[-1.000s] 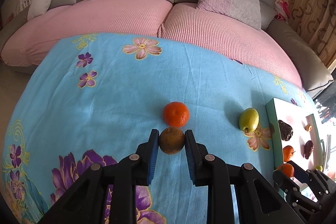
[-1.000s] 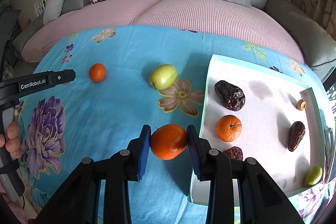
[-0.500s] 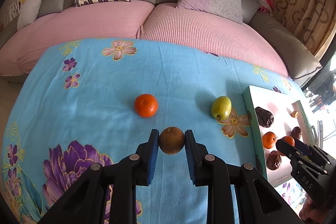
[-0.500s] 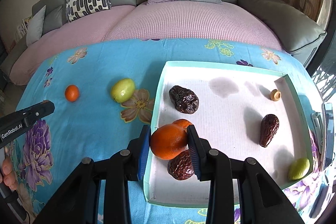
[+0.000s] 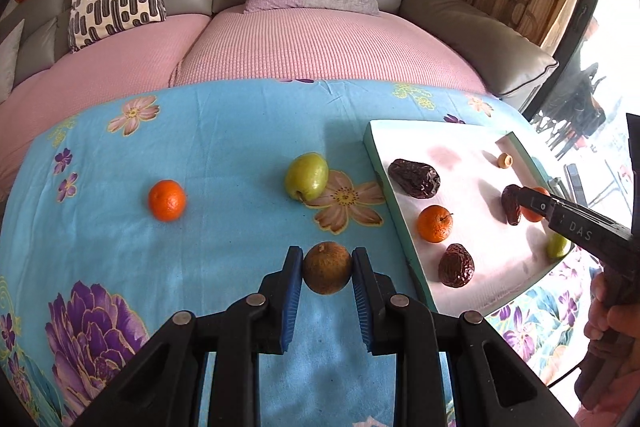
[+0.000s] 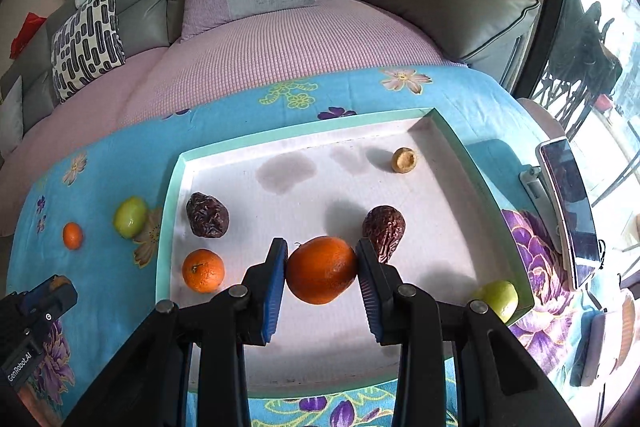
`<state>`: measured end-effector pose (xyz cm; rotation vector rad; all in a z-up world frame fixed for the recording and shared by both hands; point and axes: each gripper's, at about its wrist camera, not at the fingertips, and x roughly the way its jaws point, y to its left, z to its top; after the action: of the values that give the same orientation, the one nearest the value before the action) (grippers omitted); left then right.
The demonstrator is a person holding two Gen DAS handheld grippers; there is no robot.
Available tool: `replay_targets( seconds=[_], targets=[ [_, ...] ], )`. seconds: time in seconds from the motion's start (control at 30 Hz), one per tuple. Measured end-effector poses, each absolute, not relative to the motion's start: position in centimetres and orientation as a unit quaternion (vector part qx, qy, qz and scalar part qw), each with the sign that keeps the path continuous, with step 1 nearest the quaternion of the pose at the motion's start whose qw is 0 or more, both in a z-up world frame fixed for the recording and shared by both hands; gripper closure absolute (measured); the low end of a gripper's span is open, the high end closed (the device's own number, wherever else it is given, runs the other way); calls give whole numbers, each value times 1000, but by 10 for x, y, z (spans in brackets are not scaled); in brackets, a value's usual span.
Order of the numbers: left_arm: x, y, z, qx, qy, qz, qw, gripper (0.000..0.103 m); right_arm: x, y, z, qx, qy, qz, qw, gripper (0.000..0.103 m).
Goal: Organize fruits
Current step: 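Carry the tangerine in the right tool while the left tool carries the brown fruit over the tray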
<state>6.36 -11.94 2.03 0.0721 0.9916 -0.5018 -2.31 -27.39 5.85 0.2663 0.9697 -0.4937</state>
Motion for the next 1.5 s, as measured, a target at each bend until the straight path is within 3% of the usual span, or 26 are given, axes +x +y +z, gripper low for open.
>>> replay_targets(
  seconds=[0.77,1.5],
  targets=[
    [3,-217,17,119,458,-351,808,76,-61,-335,63,175,432,-295,834,66],
    [52,-295,-9,131,453,-343,813,76,-47,-381,36,197,393,-291,850,66]
  ],
)
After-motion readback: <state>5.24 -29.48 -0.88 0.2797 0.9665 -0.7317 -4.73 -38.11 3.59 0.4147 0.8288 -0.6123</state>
